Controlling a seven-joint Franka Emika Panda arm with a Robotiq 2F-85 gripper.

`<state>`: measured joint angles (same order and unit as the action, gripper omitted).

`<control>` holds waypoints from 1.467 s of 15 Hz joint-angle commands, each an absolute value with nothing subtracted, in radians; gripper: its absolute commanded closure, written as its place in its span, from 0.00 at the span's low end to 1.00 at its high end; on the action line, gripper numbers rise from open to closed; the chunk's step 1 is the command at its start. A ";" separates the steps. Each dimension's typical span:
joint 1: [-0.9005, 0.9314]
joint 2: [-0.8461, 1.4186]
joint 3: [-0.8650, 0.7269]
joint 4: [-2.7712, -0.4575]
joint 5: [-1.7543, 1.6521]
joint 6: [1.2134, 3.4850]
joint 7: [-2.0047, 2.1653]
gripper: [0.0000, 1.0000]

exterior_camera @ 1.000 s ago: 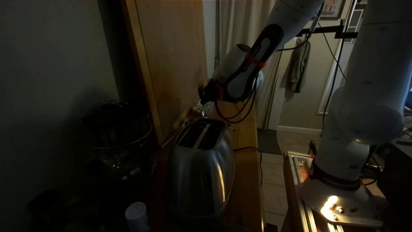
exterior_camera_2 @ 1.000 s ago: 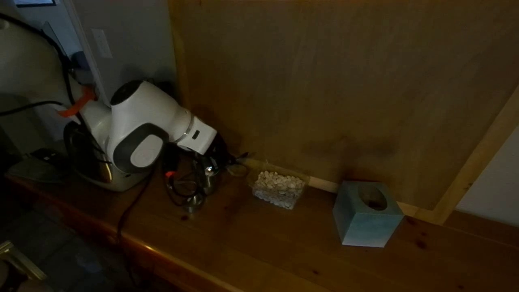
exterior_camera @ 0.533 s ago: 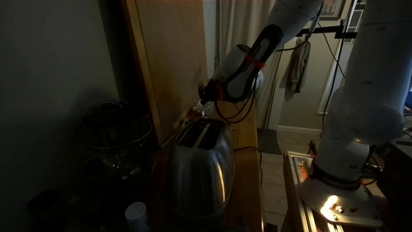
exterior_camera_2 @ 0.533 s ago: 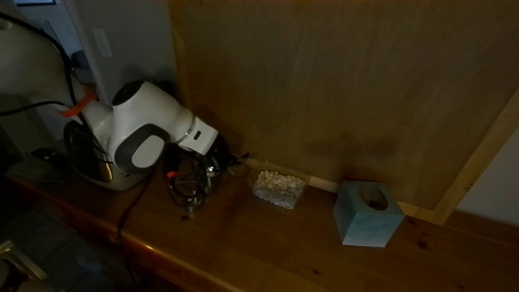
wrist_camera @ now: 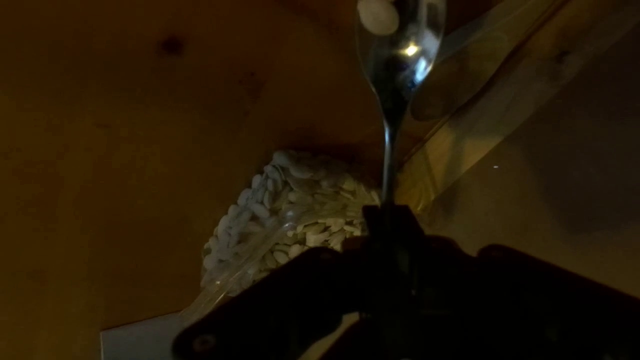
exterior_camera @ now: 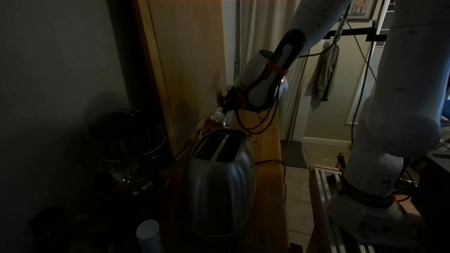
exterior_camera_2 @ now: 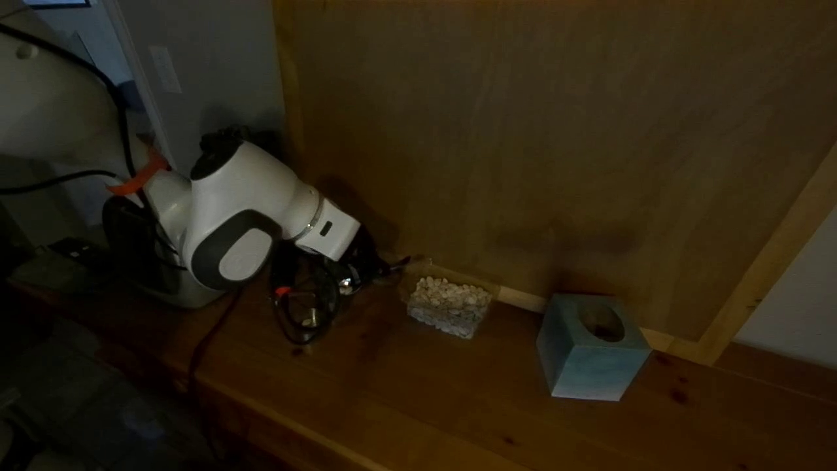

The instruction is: Use the silver spoon to place contents from the clear container on the right into the medium measuring cup.

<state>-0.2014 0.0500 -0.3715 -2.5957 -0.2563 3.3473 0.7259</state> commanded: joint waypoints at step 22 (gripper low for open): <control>-0.231 0.016 -0.324 -2.600 -0.293 3.357 0.785 0.98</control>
